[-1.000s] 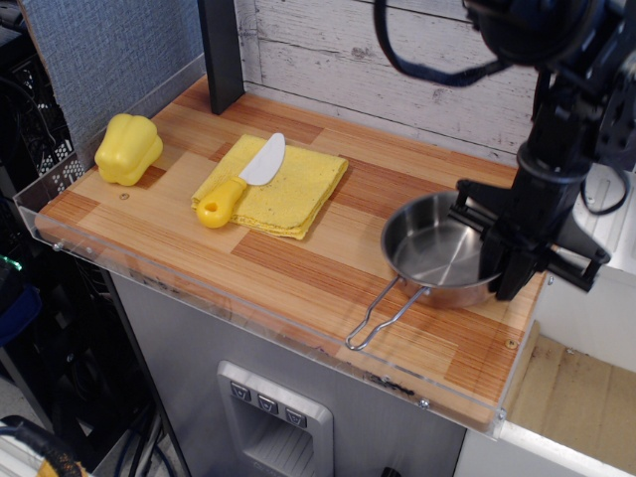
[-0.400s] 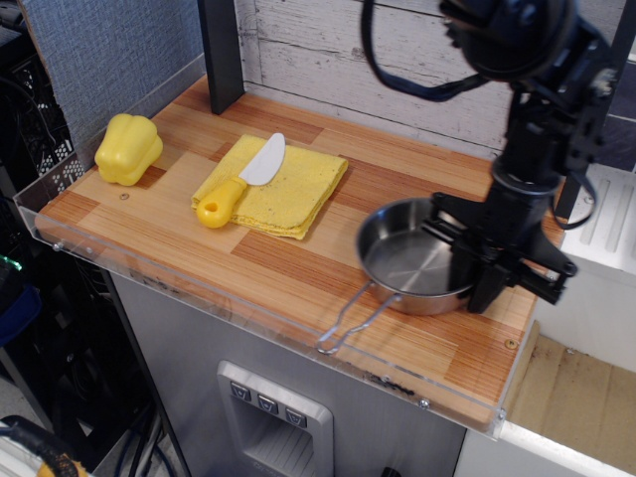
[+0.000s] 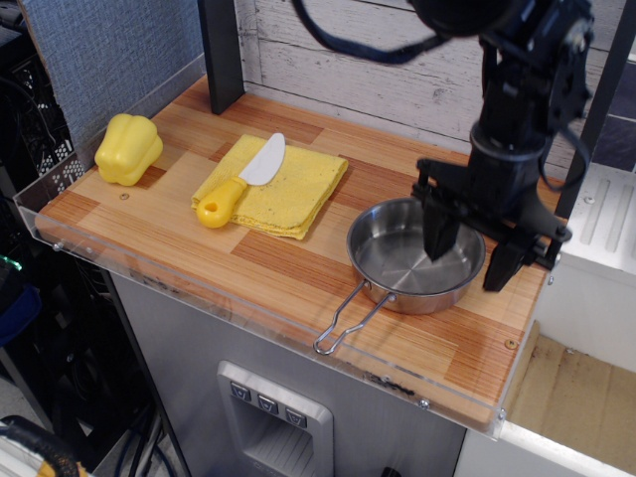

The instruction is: Move the container center side to near front on the table

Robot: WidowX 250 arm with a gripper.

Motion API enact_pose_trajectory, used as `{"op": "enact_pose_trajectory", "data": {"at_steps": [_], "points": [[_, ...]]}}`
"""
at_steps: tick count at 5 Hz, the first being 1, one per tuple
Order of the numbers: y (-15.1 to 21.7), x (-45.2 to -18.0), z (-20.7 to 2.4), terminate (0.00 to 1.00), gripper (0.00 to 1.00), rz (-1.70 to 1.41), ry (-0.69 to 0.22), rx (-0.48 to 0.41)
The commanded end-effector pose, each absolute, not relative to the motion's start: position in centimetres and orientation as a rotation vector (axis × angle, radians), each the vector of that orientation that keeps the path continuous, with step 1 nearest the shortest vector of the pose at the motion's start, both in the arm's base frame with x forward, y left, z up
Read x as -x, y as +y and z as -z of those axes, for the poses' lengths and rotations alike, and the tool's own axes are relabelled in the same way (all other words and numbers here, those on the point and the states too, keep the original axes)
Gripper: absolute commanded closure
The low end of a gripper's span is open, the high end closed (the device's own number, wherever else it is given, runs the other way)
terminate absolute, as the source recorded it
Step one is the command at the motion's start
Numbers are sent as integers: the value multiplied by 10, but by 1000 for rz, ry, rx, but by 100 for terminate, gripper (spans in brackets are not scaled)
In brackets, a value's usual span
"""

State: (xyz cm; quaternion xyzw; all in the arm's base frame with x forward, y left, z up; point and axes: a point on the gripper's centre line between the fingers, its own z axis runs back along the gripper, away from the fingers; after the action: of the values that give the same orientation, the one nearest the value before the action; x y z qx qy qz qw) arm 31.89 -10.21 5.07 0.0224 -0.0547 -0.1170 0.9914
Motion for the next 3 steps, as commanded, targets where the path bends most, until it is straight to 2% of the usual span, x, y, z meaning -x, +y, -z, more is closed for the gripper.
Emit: {"op": "enact_pose_trajectory", "data": {"at_steps": [1, 2, 3], "points": [[-83, -312, -109, 0, 0, 195, -262, -30], [-73, -311, -115, 0, 0, 163, -241, -33], [-62, -311, -115, 0, 0, 121, -182, 5]]}}
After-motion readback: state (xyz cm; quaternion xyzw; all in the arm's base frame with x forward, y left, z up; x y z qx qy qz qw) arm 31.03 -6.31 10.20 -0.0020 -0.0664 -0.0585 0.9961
